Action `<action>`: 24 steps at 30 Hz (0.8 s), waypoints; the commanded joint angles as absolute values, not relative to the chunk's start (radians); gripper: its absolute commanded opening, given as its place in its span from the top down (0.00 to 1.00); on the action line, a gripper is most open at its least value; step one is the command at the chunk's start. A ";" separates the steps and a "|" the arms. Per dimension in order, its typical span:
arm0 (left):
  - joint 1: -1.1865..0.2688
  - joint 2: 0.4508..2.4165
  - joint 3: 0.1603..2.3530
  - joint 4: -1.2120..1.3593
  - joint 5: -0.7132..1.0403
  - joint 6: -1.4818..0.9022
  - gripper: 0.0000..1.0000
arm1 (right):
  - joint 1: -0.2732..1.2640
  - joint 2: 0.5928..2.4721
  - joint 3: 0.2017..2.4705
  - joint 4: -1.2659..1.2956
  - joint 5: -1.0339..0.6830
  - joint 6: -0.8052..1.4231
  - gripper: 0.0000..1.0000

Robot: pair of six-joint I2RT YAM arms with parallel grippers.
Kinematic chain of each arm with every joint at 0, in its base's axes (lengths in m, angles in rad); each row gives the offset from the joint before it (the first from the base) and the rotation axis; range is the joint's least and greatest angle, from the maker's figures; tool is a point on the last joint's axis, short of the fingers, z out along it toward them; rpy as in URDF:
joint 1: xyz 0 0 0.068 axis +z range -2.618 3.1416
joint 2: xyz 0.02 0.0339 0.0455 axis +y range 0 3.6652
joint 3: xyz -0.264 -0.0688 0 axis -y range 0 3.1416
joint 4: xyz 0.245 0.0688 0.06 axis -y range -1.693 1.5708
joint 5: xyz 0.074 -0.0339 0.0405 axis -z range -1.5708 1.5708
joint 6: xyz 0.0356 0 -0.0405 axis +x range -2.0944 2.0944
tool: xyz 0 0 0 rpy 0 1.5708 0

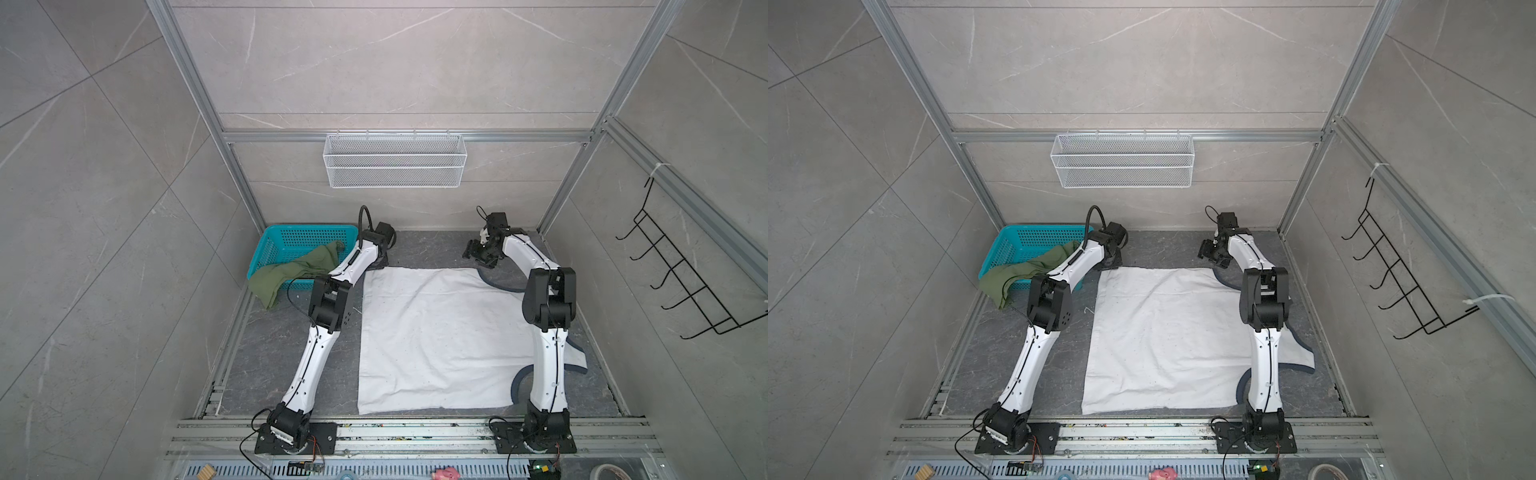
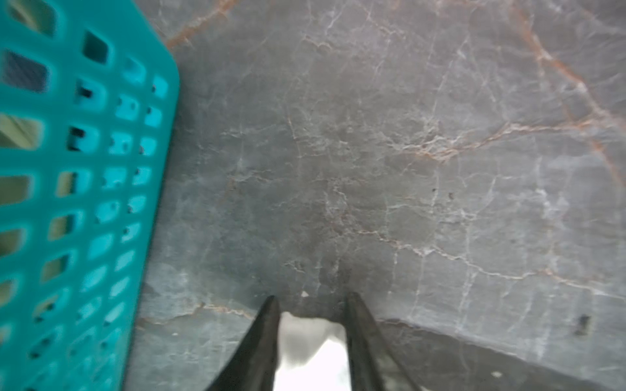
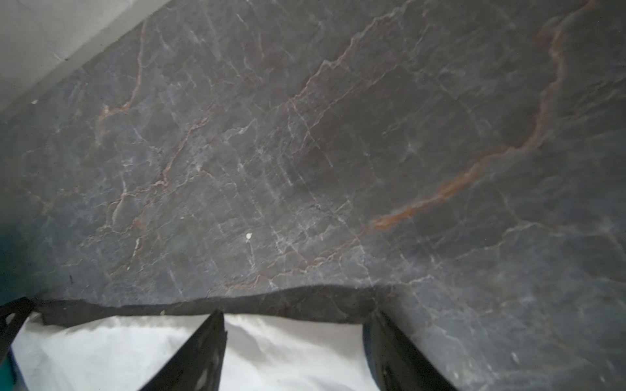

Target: Fold and stack the tank tops

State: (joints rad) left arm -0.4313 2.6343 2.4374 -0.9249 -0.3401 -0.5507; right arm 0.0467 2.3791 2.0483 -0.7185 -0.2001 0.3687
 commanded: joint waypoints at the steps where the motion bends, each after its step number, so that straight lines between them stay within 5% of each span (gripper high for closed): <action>1: -0.425 2.641 2.437 -0.930 -0.308 -0.566 0.72 | 0.056 2.437 2.112 -0.827 -0.142 0.356 0.35; 24: -0.452 2.486 2.400 -0.887 -0.339 -0.540 0.96 | 0.067 2.324 2.056 -0.814 -0.055 0.342 0.92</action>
